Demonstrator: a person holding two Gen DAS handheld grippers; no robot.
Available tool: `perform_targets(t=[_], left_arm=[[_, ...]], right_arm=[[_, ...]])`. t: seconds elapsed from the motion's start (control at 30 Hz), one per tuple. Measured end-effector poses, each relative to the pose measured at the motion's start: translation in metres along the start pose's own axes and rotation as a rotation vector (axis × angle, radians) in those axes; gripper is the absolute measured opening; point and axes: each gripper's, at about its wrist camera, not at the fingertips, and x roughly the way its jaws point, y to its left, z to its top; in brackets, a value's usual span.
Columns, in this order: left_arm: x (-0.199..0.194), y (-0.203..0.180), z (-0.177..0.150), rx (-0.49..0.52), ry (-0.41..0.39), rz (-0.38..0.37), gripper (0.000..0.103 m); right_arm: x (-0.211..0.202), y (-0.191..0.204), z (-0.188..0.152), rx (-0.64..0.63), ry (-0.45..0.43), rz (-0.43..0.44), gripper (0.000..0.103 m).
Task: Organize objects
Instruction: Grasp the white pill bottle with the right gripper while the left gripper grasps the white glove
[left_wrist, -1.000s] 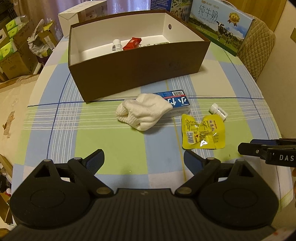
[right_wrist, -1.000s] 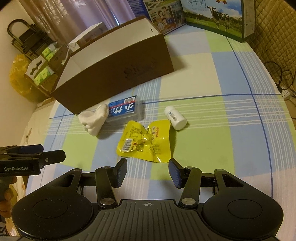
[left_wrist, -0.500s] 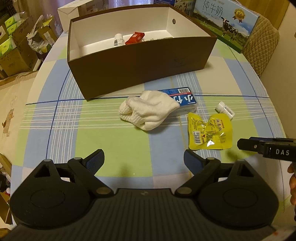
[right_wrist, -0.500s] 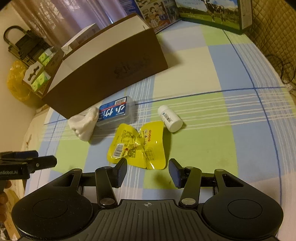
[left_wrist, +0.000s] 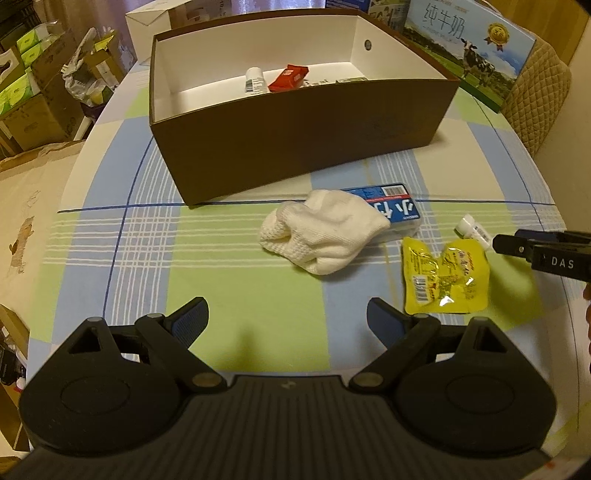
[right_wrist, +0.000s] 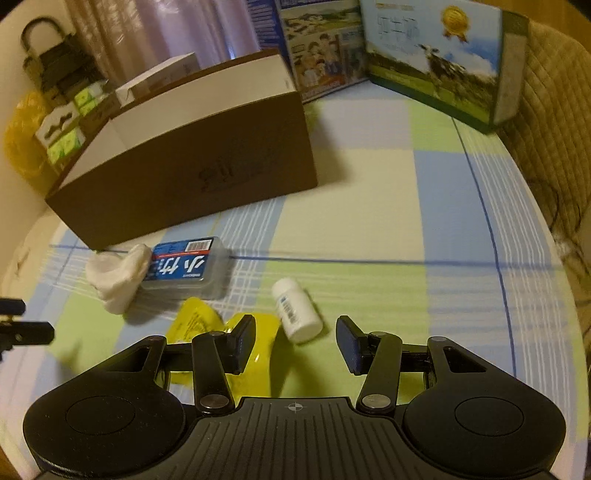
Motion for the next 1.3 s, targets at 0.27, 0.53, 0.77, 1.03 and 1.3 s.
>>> perform_targets(t=[0.27,0.53,0.77,1.03,1.3], left_arm=[[0.009,0.004,0.006,0.008,-0.015,0.007,0.091],[0.018,-0.003,0.013,0.068,-0.044,-0.005,0.091],[0.033,-0.016,0.022,0.212,-0.076,-0.036,0.091],[0.065,-0.033,0.029,0.398,-0.08,-0.058,0.091],[0.088,-0.042,0.027,0.561,-0.102,-0.062,0.076]], right_arm=[[0.029,0.01,0.009,-0.134,0.014,-0.019,0.034],[0.049,0.013,0.008,-0.201,0.05,-0.036,0.024],[0.042,-0.001,0.008,-0.146,0.058,-0.062,0.024],[0.02,-0.03,-0.006,-0.007,0.045,-0.085,0.024],[0.014,-0.036,-0.012,0.031,0.046,-0.097,0.024]])
